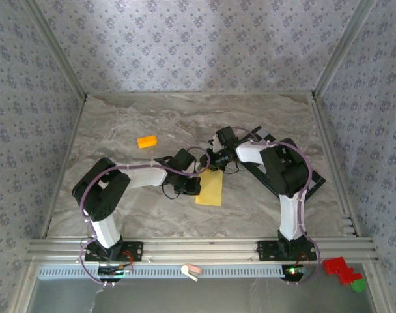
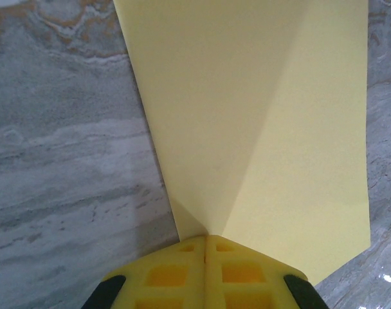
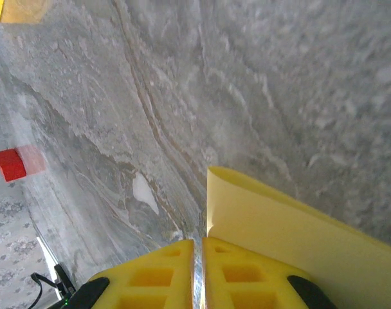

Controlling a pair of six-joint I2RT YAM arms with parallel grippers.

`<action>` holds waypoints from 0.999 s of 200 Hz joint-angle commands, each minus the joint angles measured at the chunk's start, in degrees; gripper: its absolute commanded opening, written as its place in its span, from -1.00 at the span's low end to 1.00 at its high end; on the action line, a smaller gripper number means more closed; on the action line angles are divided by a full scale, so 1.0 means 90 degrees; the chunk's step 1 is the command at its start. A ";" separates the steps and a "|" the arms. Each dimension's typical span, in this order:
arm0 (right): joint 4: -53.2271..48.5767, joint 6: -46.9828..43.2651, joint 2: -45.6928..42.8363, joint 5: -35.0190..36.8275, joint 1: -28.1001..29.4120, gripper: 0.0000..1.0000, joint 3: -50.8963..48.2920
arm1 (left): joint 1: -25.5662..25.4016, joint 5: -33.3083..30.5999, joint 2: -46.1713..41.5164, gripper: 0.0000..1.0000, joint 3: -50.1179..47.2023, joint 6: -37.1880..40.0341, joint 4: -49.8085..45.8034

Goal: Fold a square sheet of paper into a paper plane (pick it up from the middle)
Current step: First fold in half a square sheet of paper at the center of the table.

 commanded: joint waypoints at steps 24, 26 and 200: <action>-0.0195 -0.0295 0.0442 0.0486 -0.0355 -0.74 0.0497 | -0.0145 -0.1456 0.1058 -1.00 -0.0702 0.0185 -0.1264; -0.0204 -0.0299 0.0457 0.0483 -0.0359 -0.73 0.0520 | -0.0144 -0.1451 0.1059 -1.00 -0.0701 0.0185 -0.1266; 0.0458 -0.0018 -0.0979 -0.0116 -0.0102 -0.71 -0.0665 | -0.0178 -0.1456 0.0962 -1.00 -0.0671 0.0175 -0.1237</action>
